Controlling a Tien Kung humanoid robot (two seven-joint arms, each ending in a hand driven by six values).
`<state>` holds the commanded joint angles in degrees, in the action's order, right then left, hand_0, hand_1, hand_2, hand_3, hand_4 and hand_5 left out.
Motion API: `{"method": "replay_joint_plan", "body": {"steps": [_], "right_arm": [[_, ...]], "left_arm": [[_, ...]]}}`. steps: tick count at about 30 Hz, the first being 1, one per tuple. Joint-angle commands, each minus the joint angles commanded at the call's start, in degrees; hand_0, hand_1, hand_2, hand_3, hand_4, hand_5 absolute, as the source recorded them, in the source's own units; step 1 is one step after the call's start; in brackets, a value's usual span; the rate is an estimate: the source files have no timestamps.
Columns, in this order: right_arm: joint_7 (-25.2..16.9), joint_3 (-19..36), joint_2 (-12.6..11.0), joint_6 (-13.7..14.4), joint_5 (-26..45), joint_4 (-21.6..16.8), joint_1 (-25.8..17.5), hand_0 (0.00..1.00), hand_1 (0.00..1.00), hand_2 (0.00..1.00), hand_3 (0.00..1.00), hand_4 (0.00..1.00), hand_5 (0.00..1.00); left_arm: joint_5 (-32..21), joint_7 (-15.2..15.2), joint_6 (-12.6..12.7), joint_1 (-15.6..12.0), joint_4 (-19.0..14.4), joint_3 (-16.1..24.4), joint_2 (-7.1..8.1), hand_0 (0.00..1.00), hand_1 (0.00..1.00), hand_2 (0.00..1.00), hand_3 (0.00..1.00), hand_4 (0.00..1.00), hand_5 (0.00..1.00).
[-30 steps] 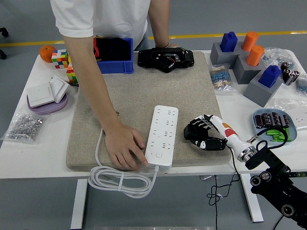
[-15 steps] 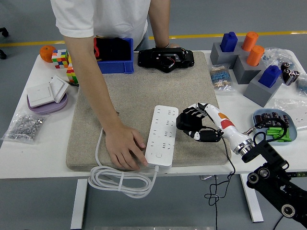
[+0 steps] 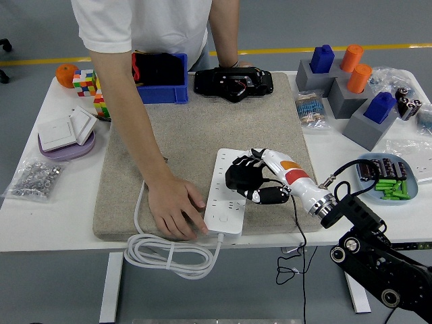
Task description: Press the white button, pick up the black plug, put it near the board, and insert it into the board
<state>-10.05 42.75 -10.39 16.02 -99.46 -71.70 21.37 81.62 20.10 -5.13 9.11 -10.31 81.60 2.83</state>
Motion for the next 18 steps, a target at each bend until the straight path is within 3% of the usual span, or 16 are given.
{"method": "replay_joint_plan", "body": {"steps": [18], "right_arm": [[2.0, -2.3, 1.9, 0.8, -1.5, 4.5, 2.0, 0.364, 0.290, 0.377, 0.551, 0.746, 0.002]], "left_arm": [[0.4, 0.1, -0.2, -0.3, 0.0, -0.1, 0.08, 0.773, 0.710, 0.665, 0.733, 0.652, 0.549]]}}
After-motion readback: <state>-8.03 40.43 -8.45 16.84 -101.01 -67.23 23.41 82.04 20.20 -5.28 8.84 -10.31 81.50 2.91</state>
